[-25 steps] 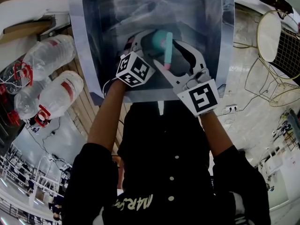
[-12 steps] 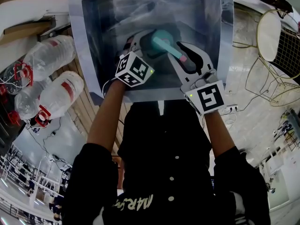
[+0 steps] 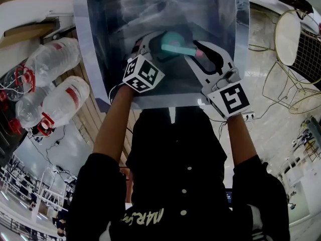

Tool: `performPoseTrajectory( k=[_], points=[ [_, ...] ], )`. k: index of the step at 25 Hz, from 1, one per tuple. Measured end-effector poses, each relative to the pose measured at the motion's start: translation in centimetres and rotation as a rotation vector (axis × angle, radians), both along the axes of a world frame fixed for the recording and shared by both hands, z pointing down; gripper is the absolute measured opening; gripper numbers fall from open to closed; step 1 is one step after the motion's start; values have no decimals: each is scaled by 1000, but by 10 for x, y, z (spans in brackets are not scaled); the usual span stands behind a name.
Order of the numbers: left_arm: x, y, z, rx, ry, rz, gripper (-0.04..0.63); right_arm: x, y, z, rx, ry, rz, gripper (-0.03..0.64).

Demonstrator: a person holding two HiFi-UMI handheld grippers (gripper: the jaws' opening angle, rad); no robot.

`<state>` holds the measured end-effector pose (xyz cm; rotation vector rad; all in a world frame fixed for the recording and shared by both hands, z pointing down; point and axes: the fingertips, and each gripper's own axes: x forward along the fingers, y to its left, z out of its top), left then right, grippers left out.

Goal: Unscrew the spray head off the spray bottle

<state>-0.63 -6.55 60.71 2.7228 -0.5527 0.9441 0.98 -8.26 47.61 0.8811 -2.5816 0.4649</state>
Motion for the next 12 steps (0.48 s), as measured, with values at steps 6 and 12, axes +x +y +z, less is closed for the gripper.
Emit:
performPoseTrajectory(
  k=[6, 12],
  points=[
    [1, 0, 0, 0, 2, 1, 388, 24, 10, -16, -39, -69, 177, 164],
    [1, 0, 0, 3, 1, 1, 388, -7, 45, -19, -75, -48, 162, 210]
  ],
)
